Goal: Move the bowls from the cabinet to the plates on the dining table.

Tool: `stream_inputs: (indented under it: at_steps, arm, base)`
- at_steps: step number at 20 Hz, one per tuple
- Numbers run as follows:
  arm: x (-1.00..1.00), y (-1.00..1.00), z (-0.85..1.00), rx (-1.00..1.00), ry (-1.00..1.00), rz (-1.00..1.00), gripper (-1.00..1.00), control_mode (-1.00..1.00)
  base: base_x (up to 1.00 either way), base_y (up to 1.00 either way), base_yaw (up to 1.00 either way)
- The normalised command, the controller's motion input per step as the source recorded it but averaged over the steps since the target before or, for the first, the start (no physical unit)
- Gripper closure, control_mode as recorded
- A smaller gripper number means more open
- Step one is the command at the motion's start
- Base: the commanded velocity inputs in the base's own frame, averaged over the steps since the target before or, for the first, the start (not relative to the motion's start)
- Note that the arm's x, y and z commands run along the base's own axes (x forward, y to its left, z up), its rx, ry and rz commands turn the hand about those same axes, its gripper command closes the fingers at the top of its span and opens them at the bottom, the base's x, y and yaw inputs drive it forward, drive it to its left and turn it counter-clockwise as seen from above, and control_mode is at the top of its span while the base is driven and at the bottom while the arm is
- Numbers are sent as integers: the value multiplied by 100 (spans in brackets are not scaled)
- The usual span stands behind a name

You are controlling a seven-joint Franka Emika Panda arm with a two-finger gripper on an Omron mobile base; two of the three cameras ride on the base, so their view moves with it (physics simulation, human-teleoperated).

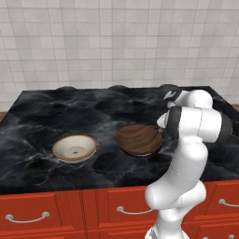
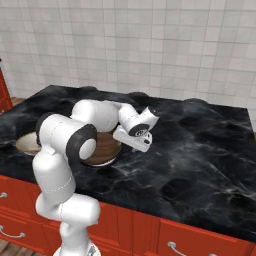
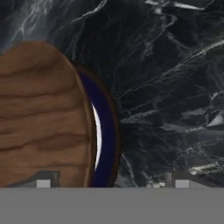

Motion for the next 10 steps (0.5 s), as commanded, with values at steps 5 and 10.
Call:
stream_inputs:
  at_steps: [5, 10]
  arm:
    - [-10, -30, 100, 0, -1, 4, -100, -100]
    - [-69, -15, 93, 0, -6, 0, -100, -100]
  base:
    - [0, 0, 0]
    - [0, 0, 0]
